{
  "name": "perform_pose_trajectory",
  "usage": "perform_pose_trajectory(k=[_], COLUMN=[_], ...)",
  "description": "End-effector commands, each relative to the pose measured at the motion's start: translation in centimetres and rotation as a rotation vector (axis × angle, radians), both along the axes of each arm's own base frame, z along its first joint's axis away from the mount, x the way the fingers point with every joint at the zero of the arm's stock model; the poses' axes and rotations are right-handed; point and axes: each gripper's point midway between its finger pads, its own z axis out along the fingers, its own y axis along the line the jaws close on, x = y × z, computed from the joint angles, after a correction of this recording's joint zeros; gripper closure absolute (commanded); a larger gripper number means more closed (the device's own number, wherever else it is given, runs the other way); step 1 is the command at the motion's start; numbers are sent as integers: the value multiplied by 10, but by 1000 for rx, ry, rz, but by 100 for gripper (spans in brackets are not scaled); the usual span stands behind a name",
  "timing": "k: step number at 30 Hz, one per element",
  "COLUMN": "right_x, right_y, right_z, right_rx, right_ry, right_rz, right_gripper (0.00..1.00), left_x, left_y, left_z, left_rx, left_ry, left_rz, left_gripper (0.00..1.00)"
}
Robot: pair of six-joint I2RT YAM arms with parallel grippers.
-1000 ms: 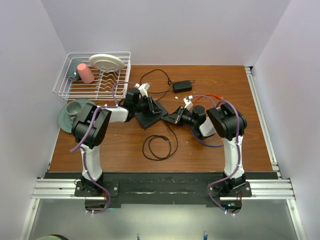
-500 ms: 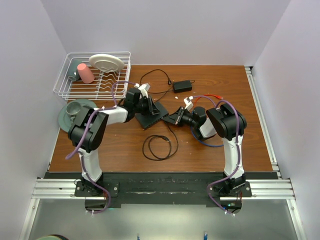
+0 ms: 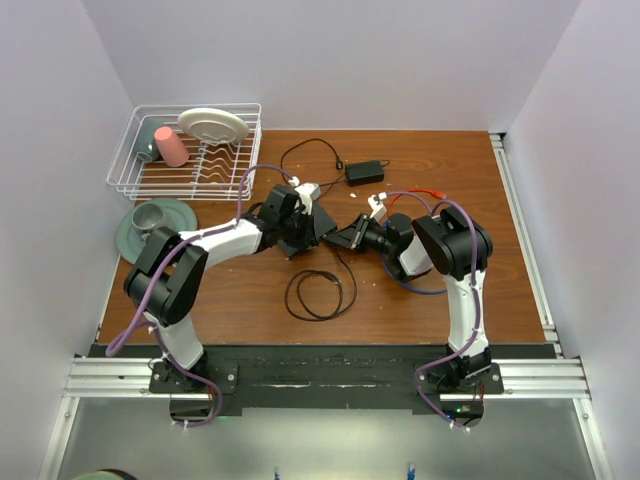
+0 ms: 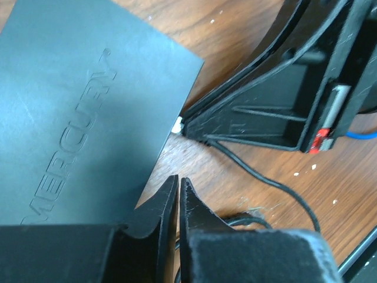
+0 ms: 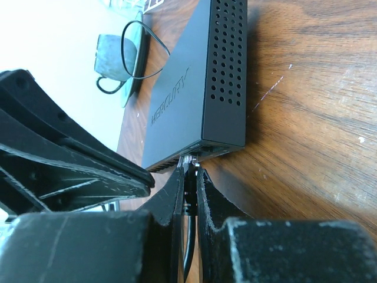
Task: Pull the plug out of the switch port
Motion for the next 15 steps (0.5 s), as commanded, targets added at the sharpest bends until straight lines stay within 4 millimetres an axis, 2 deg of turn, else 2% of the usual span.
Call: perform_pose_trajectory(k=[1, 5, 10, 11, 15], right_x=[-56, -57, -59, -59, -63], right_y=[-10, -11, -12, -12, -14], right_z=[-81, -82, -83, -82, -82], right_rx=[-130, -134, -141, -142, -154], right_ry=[315, 315, 324, 324, 328], right_rz=[60, 58, 58, 60, 64], right_gripper=[100, 100, 100, 100, 100], left_x=[-1, 8, 26, 26, 34], left_y=[2, 0, -8, -8, -11], left_z=[-7, -20, -23, -31, -33], left_rx=[29, 62, 65, 75, 77], left_ry=[-2, 16, 15, 32, 31], left_rz=[-27, -5, 8, 9, 32], left_gripper=[92, 92, 92, 92, 92])
